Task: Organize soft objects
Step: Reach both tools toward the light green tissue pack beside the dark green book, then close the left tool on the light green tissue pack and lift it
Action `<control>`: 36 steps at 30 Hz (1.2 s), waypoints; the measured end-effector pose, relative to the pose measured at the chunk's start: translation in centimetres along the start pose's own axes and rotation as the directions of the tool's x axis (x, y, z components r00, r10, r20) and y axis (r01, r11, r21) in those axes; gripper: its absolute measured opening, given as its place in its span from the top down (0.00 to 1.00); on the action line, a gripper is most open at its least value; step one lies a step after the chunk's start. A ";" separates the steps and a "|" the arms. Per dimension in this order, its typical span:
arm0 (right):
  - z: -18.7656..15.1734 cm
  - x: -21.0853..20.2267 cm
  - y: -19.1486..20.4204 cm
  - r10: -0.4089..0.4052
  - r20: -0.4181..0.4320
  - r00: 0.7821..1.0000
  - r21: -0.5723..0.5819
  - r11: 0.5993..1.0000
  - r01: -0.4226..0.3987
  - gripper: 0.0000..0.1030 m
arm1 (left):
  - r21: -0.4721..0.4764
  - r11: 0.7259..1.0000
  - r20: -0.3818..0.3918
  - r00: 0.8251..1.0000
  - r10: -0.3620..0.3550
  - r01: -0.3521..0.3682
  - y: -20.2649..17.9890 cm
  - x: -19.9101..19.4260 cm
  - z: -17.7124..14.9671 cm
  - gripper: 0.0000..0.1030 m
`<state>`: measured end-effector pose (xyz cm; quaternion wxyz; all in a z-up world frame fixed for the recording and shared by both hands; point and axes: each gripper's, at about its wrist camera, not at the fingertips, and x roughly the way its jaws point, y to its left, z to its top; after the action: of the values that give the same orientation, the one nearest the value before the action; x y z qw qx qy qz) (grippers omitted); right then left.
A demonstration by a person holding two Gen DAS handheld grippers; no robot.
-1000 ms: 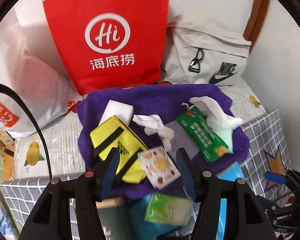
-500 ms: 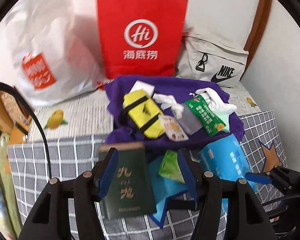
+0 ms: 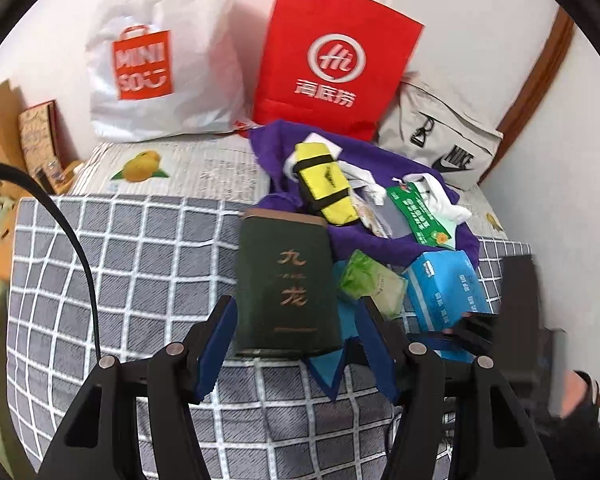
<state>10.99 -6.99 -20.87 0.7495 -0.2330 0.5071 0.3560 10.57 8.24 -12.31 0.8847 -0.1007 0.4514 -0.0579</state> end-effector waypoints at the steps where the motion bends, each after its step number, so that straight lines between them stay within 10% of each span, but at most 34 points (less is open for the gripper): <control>1: 0.3 0.4 -0.1 -0.003 -0.012 1.000 -0.002 1.000 0.003 0.50 | -0.013 1.000 0.005 1.000 0.002 -0.002 0.4 -0.3 -0.2 0.43; 6: 1.4 2.2 1.1 -0.100 -0.081 0.992 -0.134 0.987 0.089 0.50 | -0.040 0.999 0.018 1.000 0.003 -0.002 1.9 -1.2 -1.0 0.43; 17: 3.6 3.3 -0.6 -0.023 -0.200 0.980 -0.129 0.992 -0.004 0.52 | -0.033 0.998 0.033 0.998 -0.051 0.052 1.9 -1.4 -1.2 0.42; 20: 4.1 3.3 -0.1 -0.002 -0.228 0.974 -0.143 0.989 -0.031 0.78 | -0.036 0.997 0.035 0.997 -0.068 0.069 2.1 -1.4 -1.4 0.42; 24: 4.1 3.5 1.3 -0.052 -0.241 0.969 -0.185 0.983 0.006 0.79 | -0.046 0.997 0.037 0.997 -0.067 0.069 2.8 -1.5 -1.7 0.42; 36: 4.8 3.2 -0.6 0.033 -0.218 0.975 -0.033 0.999 -0.041 0.80 | -0.048 0.995 0.045 0.996 -0.081 0.083 3.1 -1.8 -1.9 0.42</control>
<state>15.06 -3.05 -22.04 0.6784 -0.2749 0.5834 0.3519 8.00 11.40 -12.69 0.8883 -0.1426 0.4291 -0.0808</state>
